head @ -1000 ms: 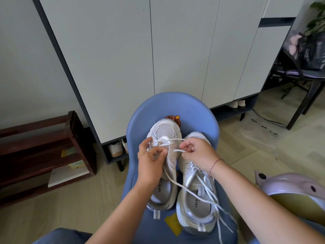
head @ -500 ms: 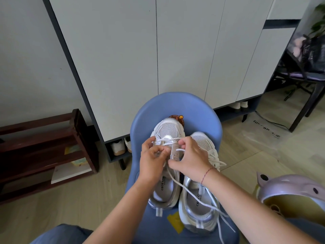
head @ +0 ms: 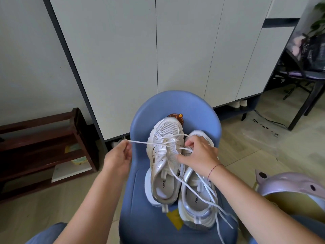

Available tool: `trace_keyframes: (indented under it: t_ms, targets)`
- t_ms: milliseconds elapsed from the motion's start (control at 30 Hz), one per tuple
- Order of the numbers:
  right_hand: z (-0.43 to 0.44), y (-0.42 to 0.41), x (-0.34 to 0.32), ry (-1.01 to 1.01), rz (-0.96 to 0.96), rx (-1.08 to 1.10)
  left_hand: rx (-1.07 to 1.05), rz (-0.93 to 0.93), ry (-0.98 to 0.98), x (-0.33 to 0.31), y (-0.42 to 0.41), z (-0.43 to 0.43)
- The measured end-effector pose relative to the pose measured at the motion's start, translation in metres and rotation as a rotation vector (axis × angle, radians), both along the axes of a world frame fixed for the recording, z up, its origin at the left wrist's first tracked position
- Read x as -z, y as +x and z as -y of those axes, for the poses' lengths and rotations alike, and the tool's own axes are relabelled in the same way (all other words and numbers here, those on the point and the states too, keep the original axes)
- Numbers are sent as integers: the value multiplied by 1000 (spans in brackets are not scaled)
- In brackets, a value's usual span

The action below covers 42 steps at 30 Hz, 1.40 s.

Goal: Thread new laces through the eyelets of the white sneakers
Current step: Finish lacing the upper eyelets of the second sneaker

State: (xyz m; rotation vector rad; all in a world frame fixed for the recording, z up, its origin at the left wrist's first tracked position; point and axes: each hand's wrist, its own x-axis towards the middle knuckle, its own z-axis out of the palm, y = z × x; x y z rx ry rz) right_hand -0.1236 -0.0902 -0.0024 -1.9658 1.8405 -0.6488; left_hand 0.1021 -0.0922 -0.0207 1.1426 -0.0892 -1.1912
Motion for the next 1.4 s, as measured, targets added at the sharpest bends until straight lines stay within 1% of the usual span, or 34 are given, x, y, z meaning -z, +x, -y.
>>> trace_keyframes:
  t_ms: [33,67,100,133,167,200,233,267,300,333,433,500,667,733,867,967,1000,1033,1100,1133,1200,1267,1300,1367,1400]
  targets:
    - [0,0,0,15,6,-12,-8,125,35,0,2,-2]
    - [-1,0,0,32,10,-31,3,333,67,1,0,-5]
    - [-1,-1,-1,48,14,-52,-5,605,88,2,-5,-7]
    - [-2,-1,-2,58,15,-69,-27,879,51,2,-12,-10]
    - [-2,-1,-3,62,15,-80,-37,1125,-63,-3,-21,-13]
    - [-3,-1,-4,63,12,-88,0,1337,-216,-7,-30,-15]
    - [-3,-1,-4,64,9,-92,81,1510,-355,-9,-39,-15]
    - [-4,-1,-4,65,11,-92,165,1637,-445,-7,-47,-15]
    - [-4,0,-5,65,17,-88,243,1708,-481,-5,-53,-14]
    - [-4,0,-5,65,28,-84,318,1731,-474,-2,-59,-15]
    - [-4,0,-4,56,49,-77,460,1672,-337,4,-66,-14]
    - [-4,-1,-4,51,50,-75,506,1622,-280,4,-66,-13]
    - [-3,-1,-3,64,84,-75,565,1483,-263,-1,-64,-12]
    - [-3,-1,-4,67,92,-80,564,1475,-253,-1,-65,-13]
    - [-3,-2,-4,53,99,-83,589,1520,-214,-3,-69,-12]
    - [-3,-1,-2,27,94,-66,628,1462,-188,-4,-68,-11]
    - [-4,-1,-2,24,94,-59,643,1383,-171,-6,-67,-12]
    - [-4,-1,-1,21,100,-52,654,1247,-154,-8,-65,-12]
    - [-3,-1,0,6,115,-42,662,898,-131,-13,-60,-15]
    - [-3,0,0,1,115,-39,668,752,-122,-14,-57,-16]
    - [-4,0,0,-11,102,-36,651,566,-108,-13,-51,-15]
    - [-4,-1,-1,-24,56,-30,569,387,-95,-10,-44,-11]
    - [-4,-1,-1,-34,24,-24,504,262,-87,-7,-40,-7]
    - [-4,-2,-2,-71,-13,-9,339,31,-68,-6,-25,1]
    - [-5,-2,-2,-84,-15,-4,253,-33,-56,-7,-16,4]
